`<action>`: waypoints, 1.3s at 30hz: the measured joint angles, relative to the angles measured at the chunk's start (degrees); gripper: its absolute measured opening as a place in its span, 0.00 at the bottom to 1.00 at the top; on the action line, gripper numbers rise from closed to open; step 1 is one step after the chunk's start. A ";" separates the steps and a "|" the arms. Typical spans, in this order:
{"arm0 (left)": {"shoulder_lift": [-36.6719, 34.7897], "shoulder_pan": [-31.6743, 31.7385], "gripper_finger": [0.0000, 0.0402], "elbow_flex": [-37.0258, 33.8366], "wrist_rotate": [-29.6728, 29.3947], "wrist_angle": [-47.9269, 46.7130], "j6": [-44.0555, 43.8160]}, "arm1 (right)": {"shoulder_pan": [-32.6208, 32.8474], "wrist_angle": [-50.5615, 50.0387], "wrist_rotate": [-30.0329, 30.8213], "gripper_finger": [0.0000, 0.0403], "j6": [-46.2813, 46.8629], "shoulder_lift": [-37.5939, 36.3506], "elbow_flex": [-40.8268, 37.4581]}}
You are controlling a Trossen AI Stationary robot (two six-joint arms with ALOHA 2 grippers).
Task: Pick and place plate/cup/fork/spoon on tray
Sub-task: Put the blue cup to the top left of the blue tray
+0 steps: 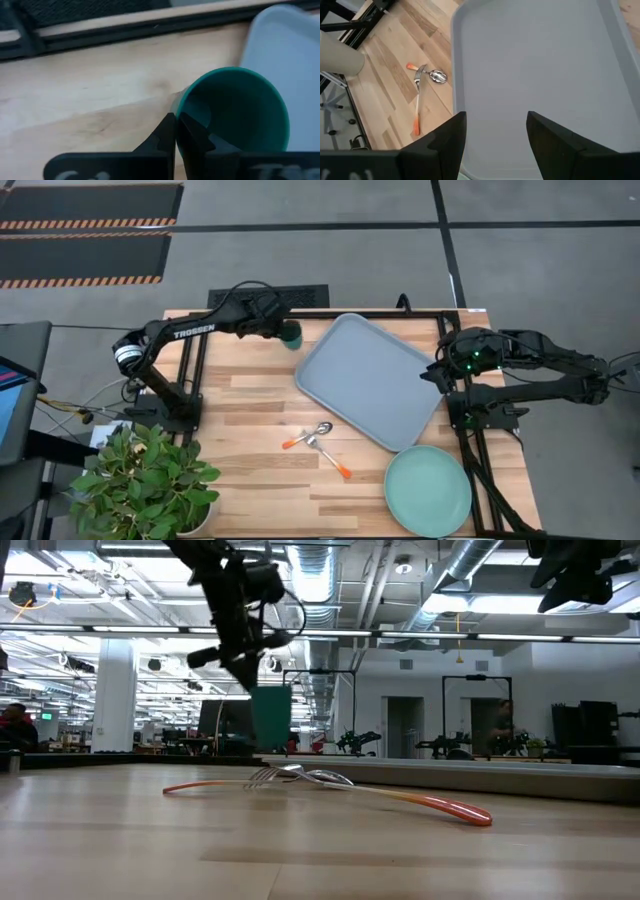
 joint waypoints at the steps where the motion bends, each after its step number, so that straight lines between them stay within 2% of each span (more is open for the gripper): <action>1: 0.00 -0.56 0.00 0.95 0.02 -0.33 -0.79 | 0.00 0.00 0.01 0.58 0.00 0.00 0.00; 11: 1.77 -5.32 0.00 8.31 0.19 8.54 -3.73 | -0.02 0.00 0.13 0.58 -0.20 0.00 0.00; 15: 8.37 -5.32 0.00 14.97 1.95 7.99 -2.41 | -0.02 -0.02 0.15 0.58 -1.13 0.00 0.00; 21: 20.54 -4.78 0.00 31.08 1.94 2.85 2.44 | -0.07 -0.02 0.17 0.58 -1.11 0.00 0.00; 27: 30.87 -3.75 0.00 44.03 4.74 -2.29 6.21 | -0.04 -0.02 0.17 0.58 -1.07 0.00 -0.01; 34: 40.11 -3.45 0.00 53.57 5.63 -5.25 9.81 | -0.06 0.00 0.22 0.58 -1.04 0.00 0.00; 39: 44.29 -2.91 0.00 55.73 5.21 -5.58 10.22 | -0.04 0.00 0.26 0.58 0.39 0.31 0.00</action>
